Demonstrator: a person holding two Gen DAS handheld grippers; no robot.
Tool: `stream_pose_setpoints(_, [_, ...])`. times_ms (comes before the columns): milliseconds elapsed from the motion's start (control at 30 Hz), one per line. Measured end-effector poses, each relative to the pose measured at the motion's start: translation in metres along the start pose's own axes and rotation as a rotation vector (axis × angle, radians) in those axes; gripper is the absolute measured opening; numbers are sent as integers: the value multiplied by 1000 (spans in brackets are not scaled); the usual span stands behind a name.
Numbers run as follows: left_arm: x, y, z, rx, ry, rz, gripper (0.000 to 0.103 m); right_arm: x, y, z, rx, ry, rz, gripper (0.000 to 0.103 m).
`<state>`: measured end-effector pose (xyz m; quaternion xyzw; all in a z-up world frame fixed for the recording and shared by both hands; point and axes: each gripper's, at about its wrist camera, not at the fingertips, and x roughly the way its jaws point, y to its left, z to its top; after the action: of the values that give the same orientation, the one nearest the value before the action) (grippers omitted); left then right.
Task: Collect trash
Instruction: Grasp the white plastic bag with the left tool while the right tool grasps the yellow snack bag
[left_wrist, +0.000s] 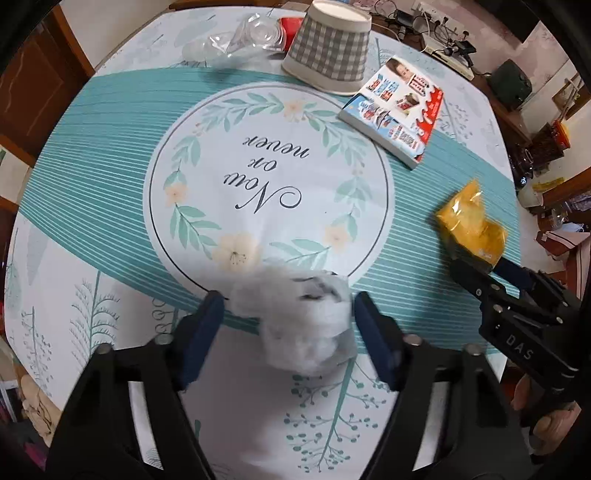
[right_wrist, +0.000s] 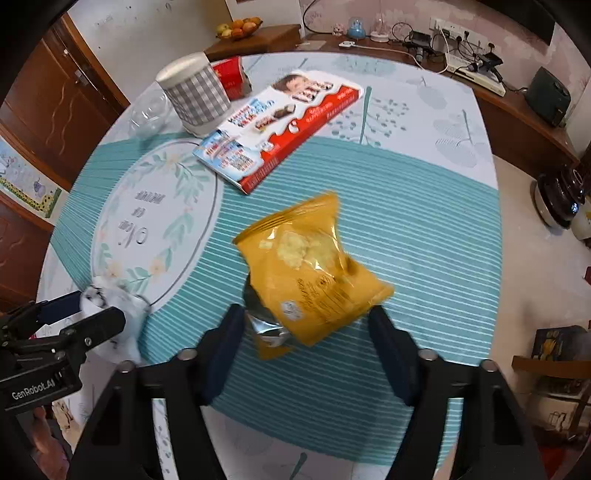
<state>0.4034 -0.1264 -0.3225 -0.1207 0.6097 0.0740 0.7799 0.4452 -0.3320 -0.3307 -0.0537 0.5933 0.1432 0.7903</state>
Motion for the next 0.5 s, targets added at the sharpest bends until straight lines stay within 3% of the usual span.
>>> stream_pose_setpoints(100, [7, 1, 1, -18, 9, 8, 49, 0, 2, 1, -13, -14, 7, 42])
stream_pose_setpoints(167, [7, 2, 1, -29, -4, 13, 44, 0, 3, 1, -17, -22, -2, 20])
stream_pose_setpoints(500, [-9, 15, -5, -32, -43, 28, 37, -28, 8, -14, 36, -82, 147, 2])
